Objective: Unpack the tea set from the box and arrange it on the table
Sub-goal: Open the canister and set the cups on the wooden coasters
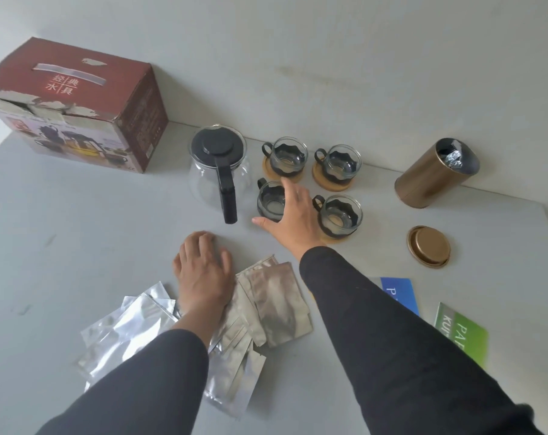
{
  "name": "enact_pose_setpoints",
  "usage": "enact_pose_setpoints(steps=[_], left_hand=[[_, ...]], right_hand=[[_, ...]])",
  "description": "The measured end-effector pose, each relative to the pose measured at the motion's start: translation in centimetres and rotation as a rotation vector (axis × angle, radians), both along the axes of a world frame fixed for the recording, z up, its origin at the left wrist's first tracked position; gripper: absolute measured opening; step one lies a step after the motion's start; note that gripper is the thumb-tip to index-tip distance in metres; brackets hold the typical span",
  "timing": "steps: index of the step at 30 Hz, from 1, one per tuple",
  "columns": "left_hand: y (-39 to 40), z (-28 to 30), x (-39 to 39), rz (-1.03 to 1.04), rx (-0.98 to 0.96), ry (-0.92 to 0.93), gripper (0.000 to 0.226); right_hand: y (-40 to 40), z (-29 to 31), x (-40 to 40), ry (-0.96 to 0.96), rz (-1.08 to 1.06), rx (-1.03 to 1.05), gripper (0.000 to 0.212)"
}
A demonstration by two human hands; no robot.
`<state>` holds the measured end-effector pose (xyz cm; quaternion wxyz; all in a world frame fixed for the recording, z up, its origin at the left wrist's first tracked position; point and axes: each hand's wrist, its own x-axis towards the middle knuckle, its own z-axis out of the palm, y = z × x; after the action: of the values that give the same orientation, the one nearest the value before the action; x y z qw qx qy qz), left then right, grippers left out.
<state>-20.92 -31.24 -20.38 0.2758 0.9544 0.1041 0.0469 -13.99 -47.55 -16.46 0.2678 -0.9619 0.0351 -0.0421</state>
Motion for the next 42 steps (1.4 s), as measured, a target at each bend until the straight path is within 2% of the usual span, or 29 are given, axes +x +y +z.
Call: enact_pose_setpoints(steps=[8,19,25,29,35,37,39,40,42], left_hand=[[0.2,0.0,0.0,-0.004,-0.012,-0.003,0.033],[0.1,0.1,0.0,0.000,-0.027,0.006,0.032],[0.2,0.0,0.0,-0.008,-0.028,-0.001,0.032],[0.2,0.2,-0.1,-0.007,-0.041,-0.007,0.033],[0.2,0.4,-0.2,-0.017,-0.044,-0.010,0.034],[0.2,0.4,-0.2,-0.020,-0.044,-0.011,0.034],[0.2,0.4,-0.2,-0.024,-0.041,-0.009,0.034],[0.2,0.3,-0.2,-0.025,-0.041,-0.009,0.033],[0.3,0.2,-0.2,-0.024,-0.041,-0.012,0.033]], right_hand=[[0.8,-0.3,-0.4,-0.046,-0.070,0.089,0.088],[1.6,0.5,-5.3,0.016,0.045,0.125,0.090],[0.7,1.3,-8.6,-0.126,-0.040,0.171,0.084],[0.4,0.9,-12.1,-0.003,0.047,0.161,0.087],[0.1,1.0,-13.5,0.056,0.095,0.205,0.088],[-0.3,1.4,-13.5,-0.078,0.036,0.177,0.075],[-1.2,1.2,-13.6,-0.207,-0.139,0.084,0.063],[-1.8,1.0,-13.8,-0.218,-0.233,0.011,0.059],[-3.1,0.4,-14.2,-0.109,-0.353,-0.139,0.061]])
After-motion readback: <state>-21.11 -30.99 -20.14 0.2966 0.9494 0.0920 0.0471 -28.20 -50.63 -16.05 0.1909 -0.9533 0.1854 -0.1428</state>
